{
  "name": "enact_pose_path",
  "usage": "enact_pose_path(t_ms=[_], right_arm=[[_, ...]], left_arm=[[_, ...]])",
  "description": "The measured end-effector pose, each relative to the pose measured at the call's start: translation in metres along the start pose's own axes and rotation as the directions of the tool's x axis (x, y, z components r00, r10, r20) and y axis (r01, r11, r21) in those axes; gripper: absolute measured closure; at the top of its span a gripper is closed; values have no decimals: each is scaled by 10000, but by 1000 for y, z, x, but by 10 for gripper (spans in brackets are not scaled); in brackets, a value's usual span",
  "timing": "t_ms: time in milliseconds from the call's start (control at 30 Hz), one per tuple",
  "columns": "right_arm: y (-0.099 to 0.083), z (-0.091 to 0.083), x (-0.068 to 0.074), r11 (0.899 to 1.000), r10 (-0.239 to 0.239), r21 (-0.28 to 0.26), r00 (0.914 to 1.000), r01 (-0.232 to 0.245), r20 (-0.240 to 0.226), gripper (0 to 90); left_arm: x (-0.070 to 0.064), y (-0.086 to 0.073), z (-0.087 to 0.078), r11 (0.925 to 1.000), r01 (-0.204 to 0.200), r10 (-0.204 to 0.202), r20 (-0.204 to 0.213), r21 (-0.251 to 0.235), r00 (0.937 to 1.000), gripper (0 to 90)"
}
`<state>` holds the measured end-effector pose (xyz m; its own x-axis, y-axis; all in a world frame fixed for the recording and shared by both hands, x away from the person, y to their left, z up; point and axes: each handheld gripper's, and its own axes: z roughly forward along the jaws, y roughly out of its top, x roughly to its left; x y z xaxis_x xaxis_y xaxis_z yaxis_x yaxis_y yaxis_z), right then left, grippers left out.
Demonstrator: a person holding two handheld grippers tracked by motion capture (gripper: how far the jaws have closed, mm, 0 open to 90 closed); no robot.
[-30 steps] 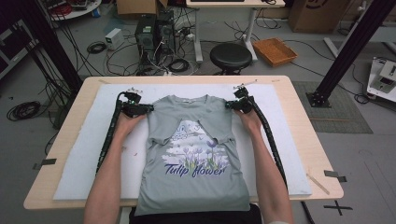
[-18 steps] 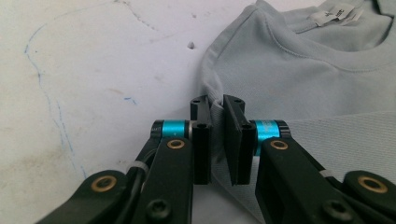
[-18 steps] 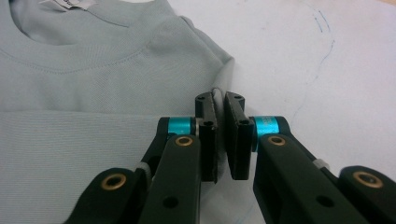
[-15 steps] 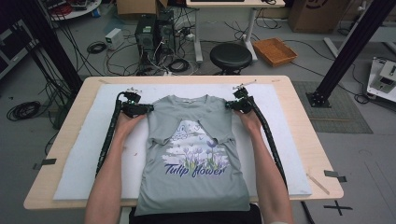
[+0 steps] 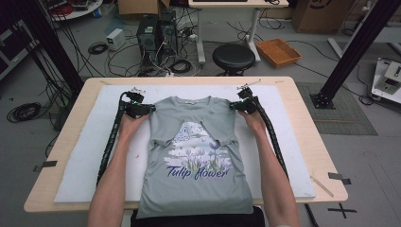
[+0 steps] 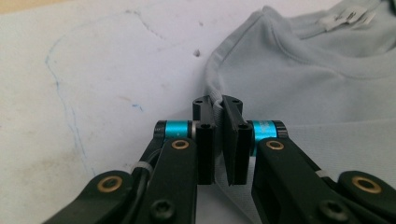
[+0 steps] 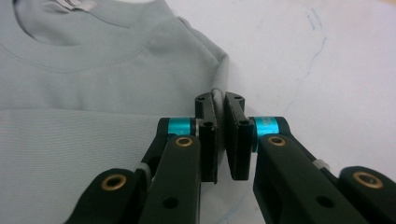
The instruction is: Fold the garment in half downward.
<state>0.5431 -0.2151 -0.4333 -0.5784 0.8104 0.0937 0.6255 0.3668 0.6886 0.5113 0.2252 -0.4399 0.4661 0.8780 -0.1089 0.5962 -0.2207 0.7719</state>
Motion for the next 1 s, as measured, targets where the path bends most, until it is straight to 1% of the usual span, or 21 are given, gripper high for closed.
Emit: enact_pose_path(t_ms=[67, 133, 200, 233, 267, 300, 367, 400, 433, 467, 567, 600, 700, 733, 767, 800, 833, 900, 933, 967, 1000], right_arm=[[2, -3, 1, 10000, -13, -94, 10000, 13, 2, 857], [8, -10, 2, 9995, -158, -253, 9998, 161, 114, 857], [12, -15, 3, 9989, -274, -369, 9994, 282, 206, 857], [12, -15, 3, 9989, -274, -369, 9994, 282, 206, 857], [15, -19, 3, 9985, -277, -468, 9991, 291, 317, 857], [15, -19, 3, 9985, -277, -468, 9991, 291, 317, 857], [18, -25, 1, 9980, -153, -608, 9991, 178, 403, 857], [18, -25, 1, 9980, -153, -608, 9991, 178, 403, 857], [19, -28, -1, 9973, -180, -698, 9991, 207, 391, 858], [20, -30, -3, 9975, -131, -687, 9991, 158, 391, 857], [24, -33, -5, 9978, -74, -650, 9993, 98, 367, 857], [28, -35, -5, 9982, -135, -571, 9991, 158, 404, 857], [34, -38, -5, 9978, -168, -637, 9988, 197, 455, 857], [40, -42, -6, 9964, -143, -834, 9993, 172, 349, 857], [40, -42, -6, 9964, -143, -834, 9993, 172, 349, 857], [45, -46, -4, 9942, -180, -1050, 9993, 214, 331, 857], [47, -47, -3, 9941, -185, -1063, 9994, 214, 278, 857], [53, -49, -1, 9938, -319, -1052, 9988, 355, 365, 857], [55, -49, 1, 9939, -329, -1043, 9987, 368, 384, 857], [57, -50, 2, 9935, -394, -1054, 9983, 439, 438, 857], [60, -50, 3, 9931, -437, -1073, 9981, 482, 439, 857]], left_arm=[[0, 1, -1, 10000, 3, -4, -42, -33, 10000, 844], [0, 9, -7, 9999, 27, -29, -131, -135, 9999, 845], [-2, 16, -11, 9997, -68, 61, -307, -250, 9995, 847], [-2, 16, -11, 9997, -68, 61, -307, -250, 9995, 848], [-4, 22, -15, 9982, -72, 46, -449, -590, 9990, 849], [-4, 22, -15, 9982, -72, 46, -449, -590, 9990, 849], [-6, 30, -18, 9979, -106, 73, -514, -644, 9987, 849], [-6, 30, -18, 9979, -106, 73, -514, -644, 9987, 849], [-8, 33, -19, 9975, -139, 101, -547, -690, 9985, 849], [-9, 37, -19, 9975, -245, 206, -589, -666, 9981, 849], [-11, 42, -19, 9973, -269, 225, -637, -683, 9977, 849], [-11, 45, -20, 9959, -423, 366, -709, -800, 9968, 849], [-10, 45, -22, 9952, -363, 291, -790, -906, 9965, 849], [-6, 45, -24, 9956, -129, 59, -749, -933, 9972, 849], [-6, 45, -24, 9956, -129, 59, -749, -933, 9972, 849], [-2, 44, -26, 9949, 20, -95, -739, -1010, 9972, 849], [-1, 45, -28, 9943, 35, -114, -728, -1070, 9973, 849], [1, 46, -31, 9925, 121, -212, -737, -1218, 9971, 849], [2, 46, -33, 9924, 104, -198, -752, -1224, 9970, 849], [2, 47, -34, 9926, 100, -198, -805, -1208, 9966, 849], [3, 49, -35, 9948, 39, -128, -861, -1022, 9962, 849]])
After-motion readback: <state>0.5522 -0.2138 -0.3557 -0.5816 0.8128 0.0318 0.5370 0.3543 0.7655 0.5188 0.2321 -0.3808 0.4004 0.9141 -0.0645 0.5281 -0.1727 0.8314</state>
